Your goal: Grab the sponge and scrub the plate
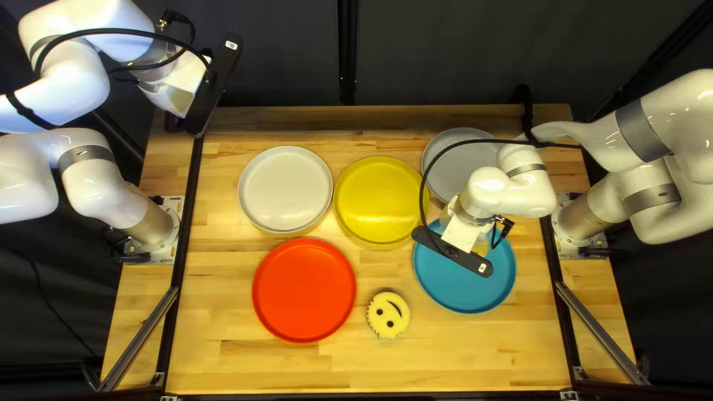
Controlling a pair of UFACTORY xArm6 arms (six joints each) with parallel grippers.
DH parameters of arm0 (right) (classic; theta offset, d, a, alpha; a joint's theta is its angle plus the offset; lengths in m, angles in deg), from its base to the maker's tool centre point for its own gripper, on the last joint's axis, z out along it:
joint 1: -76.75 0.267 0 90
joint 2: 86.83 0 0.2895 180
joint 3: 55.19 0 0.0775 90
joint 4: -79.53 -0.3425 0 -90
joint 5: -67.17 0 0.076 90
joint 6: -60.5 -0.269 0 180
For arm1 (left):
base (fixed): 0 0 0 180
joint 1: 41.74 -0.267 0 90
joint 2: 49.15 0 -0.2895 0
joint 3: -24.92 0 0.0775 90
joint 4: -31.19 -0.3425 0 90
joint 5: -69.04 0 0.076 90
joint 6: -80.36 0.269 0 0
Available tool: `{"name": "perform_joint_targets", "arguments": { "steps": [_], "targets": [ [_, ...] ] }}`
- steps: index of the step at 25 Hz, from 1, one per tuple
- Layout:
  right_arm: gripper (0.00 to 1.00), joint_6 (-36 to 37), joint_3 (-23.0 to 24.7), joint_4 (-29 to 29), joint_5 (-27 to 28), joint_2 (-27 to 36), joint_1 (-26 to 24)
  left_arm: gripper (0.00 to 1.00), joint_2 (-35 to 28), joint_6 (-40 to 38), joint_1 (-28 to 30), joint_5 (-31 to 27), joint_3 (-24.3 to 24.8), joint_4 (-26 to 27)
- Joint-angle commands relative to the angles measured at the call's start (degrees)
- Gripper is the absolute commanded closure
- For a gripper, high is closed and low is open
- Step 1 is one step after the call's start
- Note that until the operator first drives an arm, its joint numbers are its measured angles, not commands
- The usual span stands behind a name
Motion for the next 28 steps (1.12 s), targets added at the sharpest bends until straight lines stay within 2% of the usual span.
{"name": "perform_joint_targets", "arguments": {
  "steps": [1,3,13,17,21,28],
  "targets": [
    [1.0,-0.98,1.1,-0.8,1.44,1.6,1.02,0.0,0.0,0.0,0.0,0.0,0.0,0.0],
    [1.0,-1.1,0.5,-0.8,1.57,1.05,1.1,0.0,0.0,0.0,0.0,0.0,0.0,0.0],
    [1.0,0.28,-9.55,2.11,-0.43,-9.02,-0.32,0.0,0.0,0.0,0.0,0.0,0.0,0.0],
    [1.0,-1.78,-13.04,4.0,-0.85,-11.83,1.77,0.0,0.0,0.0,0.0,0.0,0.0,0.0],
    [1.0,-3.27,-12.42,4.53,-1.28,-11.57,3.75,0.0,0.0,0.0,0.0,0.0,0.0,0.0],
    [1.0,-5.73,-6.97,1.84,-1.37,-7.26,9.2,0.0,0.0,0.0,0.0,0.0,0.0,0.0]
  ]
}}
